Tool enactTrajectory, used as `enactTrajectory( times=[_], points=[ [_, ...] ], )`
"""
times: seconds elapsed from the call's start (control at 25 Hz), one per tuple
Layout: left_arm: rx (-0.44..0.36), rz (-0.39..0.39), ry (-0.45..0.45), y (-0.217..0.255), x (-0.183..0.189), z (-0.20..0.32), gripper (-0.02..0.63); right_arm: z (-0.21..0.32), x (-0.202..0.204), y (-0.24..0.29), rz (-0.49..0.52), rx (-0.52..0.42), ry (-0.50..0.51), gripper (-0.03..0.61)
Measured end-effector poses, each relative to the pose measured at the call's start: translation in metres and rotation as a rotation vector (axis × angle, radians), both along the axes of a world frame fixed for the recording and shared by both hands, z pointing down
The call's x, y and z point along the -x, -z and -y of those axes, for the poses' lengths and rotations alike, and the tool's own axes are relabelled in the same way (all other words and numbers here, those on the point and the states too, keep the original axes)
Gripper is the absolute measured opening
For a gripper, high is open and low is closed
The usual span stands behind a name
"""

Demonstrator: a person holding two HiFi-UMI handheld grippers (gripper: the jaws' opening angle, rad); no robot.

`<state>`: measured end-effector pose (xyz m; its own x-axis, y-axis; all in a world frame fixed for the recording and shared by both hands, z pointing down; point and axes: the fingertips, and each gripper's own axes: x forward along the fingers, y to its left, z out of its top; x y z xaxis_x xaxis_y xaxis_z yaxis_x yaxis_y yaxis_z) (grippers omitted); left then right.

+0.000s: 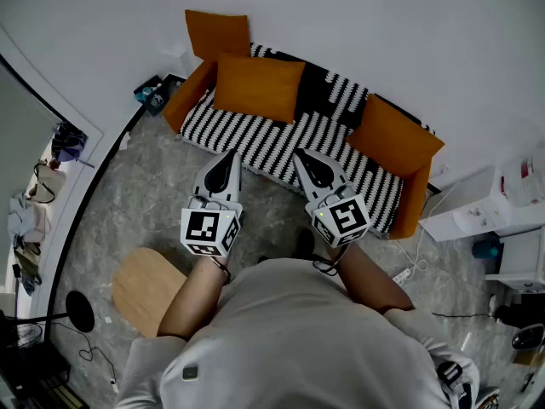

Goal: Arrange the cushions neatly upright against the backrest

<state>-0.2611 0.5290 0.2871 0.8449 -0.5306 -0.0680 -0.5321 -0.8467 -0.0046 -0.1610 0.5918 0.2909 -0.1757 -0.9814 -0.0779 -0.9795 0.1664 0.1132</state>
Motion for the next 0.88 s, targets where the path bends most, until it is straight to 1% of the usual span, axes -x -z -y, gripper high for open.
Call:
enactTrajectory(
  times=[0.44,0.64,0.76,0.88],
  points=[
    [-0.001,-0.007,0.009,0.000,0.016,0.010,0.008,0.006,0.011,-0.002,-0.004,0.008,0.003,0.025],
    [0.007,0.005,0.016,-0.006,0.021,0.018,0.009,0.013,0.014,-0.005,0.046,0.011,0.031,0.026],
    [0.011,0.012,0.025,-0.009,0.023,0.026,0.009,0.022,0.014,-0.007,0.025,0.021,0.039,0.026],
    [0.023,0.018,0.036,-0.013,0.022,0.038,0.009,0.034,0.009,-0.009,0.027,0.028,0.044,0.026]
  ],
)
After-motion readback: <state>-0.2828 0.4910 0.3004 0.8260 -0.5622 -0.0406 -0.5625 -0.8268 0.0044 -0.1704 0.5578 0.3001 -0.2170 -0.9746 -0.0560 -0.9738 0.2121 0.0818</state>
